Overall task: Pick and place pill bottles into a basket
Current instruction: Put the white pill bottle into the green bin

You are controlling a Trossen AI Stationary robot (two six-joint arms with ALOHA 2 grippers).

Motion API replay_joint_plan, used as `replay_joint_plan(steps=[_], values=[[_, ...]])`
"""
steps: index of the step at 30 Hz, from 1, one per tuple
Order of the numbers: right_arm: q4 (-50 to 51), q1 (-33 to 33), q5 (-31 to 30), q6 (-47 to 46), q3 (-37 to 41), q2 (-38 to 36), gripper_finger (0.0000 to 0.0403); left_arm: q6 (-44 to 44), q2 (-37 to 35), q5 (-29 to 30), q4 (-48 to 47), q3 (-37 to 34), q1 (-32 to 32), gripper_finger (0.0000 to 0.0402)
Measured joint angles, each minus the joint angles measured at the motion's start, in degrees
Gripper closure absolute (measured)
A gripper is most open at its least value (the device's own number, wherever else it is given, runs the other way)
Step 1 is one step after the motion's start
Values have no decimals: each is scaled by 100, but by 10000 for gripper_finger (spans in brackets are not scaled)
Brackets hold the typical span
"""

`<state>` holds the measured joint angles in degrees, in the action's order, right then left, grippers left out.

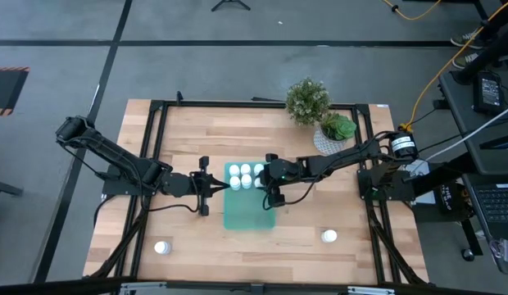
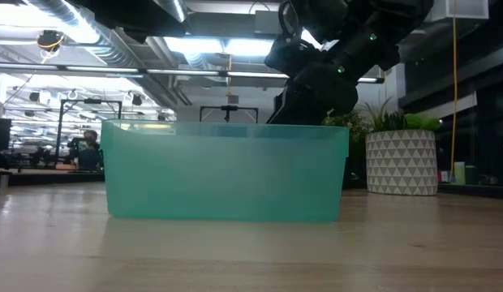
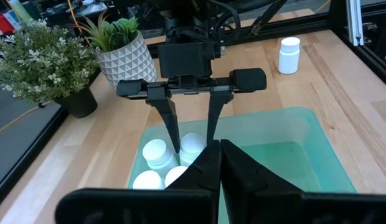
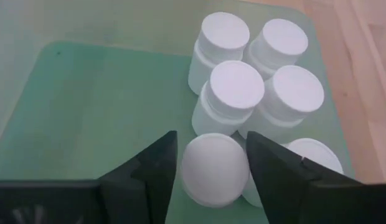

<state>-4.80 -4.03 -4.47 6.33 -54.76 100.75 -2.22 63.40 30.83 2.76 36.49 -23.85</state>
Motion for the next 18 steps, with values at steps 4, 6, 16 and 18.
replay_joint_plan(steps=[4, 6, 16, 18], values=[[-5, -2, 1, 4, 0, 0, 230, -2, 0, 0, 1, 0, 0, 394], [-19, -2, 3, 21, 0, 0, 238, 0, 0, 0, 0, 0, 0, 392], [-10, 7, 2, 98, -2, 3, 241, -2, 0, 0, 0, 0, 1, 399], [-4, 7, 2, 151, -2, 7, 241, -2, 0, 0, 1, 0, 1, 400]])
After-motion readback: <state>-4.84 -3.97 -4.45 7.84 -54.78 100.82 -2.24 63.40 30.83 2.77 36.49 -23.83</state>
